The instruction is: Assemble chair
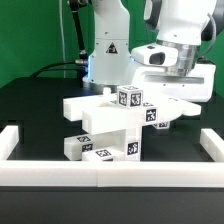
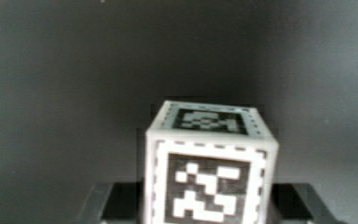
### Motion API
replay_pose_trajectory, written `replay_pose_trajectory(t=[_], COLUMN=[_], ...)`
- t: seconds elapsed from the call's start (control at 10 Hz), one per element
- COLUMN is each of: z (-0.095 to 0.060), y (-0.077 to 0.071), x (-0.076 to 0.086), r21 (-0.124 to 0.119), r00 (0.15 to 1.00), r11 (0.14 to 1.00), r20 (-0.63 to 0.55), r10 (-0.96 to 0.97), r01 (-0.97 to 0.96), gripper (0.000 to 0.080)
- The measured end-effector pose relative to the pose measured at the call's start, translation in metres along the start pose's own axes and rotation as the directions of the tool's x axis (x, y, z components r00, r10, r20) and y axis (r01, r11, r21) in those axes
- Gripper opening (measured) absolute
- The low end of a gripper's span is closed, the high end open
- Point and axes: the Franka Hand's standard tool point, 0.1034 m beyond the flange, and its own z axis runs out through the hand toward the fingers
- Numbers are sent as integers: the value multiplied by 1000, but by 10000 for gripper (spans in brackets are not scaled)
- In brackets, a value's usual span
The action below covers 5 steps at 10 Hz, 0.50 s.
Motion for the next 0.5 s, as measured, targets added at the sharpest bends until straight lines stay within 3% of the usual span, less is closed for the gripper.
replay_pose_trajectory(t=[0.5], z=[-3], y=[2], x=[0], r21=[3], r00=[1000], r11=[1000], r20=[-1], r10=[5], r01=[-5], gripper=[288])
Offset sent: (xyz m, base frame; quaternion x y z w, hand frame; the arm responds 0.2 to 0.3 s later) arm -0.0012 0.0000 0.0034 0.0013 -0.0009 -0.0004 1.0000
